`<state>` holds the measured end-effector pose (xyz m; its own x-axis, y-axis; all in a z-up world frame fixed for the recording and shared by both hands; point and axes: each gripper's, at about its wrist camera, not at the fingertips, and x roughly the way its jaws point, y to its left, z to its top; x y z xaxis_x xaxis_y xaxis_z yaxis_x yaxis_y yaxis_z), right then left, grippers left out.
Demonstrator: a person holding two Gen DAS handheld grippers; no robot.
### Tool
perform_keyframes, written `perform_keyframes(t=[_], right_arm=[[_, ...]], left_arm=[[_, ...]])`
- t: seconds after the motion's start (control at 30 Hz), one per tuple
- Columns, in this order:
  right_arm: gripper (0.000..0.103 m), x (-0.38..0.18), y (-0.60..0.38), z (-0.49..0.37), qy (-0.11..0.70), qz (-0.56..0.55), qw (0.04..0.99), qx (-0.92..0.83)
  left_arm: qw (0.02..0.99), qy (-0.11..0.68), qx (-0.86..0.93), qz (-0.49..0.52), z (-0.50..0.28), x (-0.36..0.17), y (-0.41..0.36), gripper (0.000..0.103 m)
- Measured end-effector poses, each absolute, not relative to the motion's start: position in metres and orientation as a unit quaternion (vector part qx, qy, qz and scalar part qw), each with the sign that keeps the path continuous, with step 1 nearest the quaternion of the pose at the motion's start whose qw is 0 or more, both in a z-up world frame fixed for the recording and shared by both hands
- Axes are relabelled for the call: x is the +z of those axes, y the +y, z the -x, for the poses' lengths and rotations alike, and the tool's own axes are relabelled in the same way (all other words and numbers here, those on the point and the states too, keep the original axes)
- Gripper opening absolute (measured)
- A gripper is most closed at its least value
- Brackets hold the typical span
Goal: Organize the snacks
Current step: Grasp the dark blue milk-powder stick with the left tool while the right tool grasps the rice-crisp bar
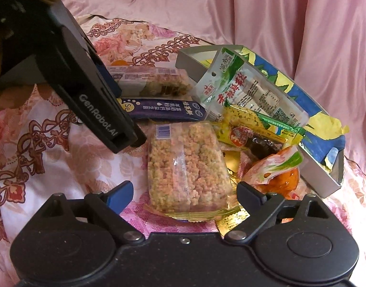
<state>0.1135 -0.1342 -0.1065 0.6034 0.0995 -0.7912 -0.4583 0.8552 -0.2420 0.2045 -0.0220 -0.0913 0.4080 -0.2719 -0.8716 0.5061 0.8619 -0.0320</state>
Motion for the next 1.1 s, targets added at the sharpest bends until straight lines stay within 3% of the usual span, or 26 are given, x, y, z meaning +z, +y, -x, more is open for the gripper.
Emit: perform_keyframes(t=[0.13,0.27,0.53,0.67,0.87,1.1], right_arm=[[0.093,-0.109,-0.134,-0.116,0.414,0.212,0.871,0.159],[0.091,-0.112,-0.134,-0.123,0.424,0.193,0.873,0.146],[0.079,-0.111,-0.132,-0.122,0.423,0.212,0.87,0.139],[0.082,-0.112,-0.133,-0.122,0.421,0.213,0.87,0.144],[0.087,-0.116,-0.137,-0.128,0.439,0.189,0.867,0.14],[0.08,-0.114,-0.137,-0.128,0.451,0.174,0.864,0.14]], left_arm=[[0.831,0.495,-0.233,-0.099,-0.21,-0.092,-0.017,0.074],[0.83,0.506,-0.215,-0.095,-0.213,-0.094,-0.014,0.05],[0.82,0.524,-0.211,-0.092,-0.207,-0.09,-0.014,0.045],[0.826,0.515,-0.204,-0.107,-0.208,-0.094,-0.019,0.055],[0.827,0.513,-0.204,-0.102,-0.209,-0.096,-0.017,0.056],[0.823,0.515,-0.207,-0.121,-0.202,-0.094,-0.023,0.043]])
